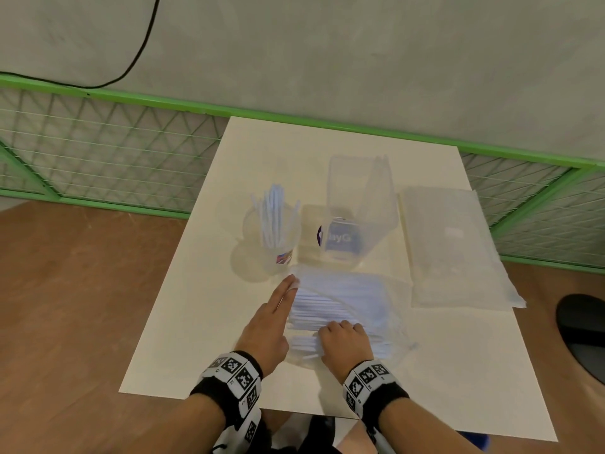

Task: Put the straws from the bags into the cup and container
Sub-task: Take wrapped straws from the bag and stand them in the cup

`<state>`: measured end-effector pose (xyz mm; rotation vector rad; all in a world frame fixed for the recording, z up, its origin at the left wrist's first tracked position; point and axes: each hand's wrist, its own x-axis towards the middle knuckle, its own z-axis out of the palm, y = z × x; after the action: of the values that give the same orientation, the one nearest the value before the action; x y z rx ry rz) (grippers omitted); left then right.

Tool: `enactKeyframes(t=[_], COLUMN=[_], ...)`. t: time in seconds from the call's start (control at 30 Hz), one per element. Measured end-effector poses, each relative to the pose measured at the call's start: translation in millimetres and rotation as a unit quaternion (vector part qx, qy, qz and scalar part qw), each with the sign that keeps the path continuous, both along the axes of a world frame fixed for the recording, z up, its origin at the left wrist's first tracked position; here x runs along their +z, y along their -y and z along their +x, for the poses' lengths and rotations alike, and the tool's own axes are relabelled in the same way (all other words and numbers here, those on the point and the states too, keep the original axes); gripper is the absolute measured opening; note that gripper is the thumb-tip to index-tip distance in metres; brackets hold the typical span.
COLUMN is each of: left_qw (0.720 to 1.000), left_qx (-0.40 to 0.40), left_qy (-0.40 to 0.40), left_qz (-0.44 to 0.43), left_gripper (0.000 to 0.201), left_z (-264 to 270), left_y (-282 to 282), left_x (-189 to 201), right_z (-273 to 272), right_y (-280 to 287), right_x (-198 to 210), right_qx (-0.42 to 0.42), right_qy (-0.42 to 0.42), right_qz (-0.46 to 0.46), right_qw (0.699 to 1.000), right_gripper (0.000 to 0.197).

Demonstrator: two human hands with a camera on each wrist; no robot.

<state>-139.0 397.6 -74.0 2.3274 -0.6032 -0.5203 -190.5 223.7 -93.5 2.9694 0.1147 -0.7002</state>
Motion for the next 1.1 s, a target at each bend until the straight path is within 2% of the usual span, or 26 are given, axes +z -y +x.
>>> enactKeyframes(t=[0.3, 0.47, 0.67, 1.1], left_qw=[1.000, 1.000, 1.000, 1.000], left_qx=[0.004, 0.006, 0.010, 0.014], left_qy=[0.000, 0.000, 0.005, 0.007], left_qz=[0.000, -0.003, 0.001, -0.002], left_gripper=[0.111, 0.111, 0.110, 0.111], left_z=[1, 0, -2, -3], left_y=[0, 1, 0, -2], left_x=[2, 2, 2, 1], right_z=[-4, -7, -8, -5], right_y=[3, 1, -1, -5], right_x=[-4, -4, -14, -14], right_qx=[-0.011, -0.014, -0.015, -0.021], right_qy=[0.017, 0.038, 0.110, 0.095], right_qz=[0.049, 0.065, 0.075, 0.059], right_qw=[0.999, 0.997, 0.991, 0.993], right_gripper=[0.041, 0.034, 0.045, 0.038])
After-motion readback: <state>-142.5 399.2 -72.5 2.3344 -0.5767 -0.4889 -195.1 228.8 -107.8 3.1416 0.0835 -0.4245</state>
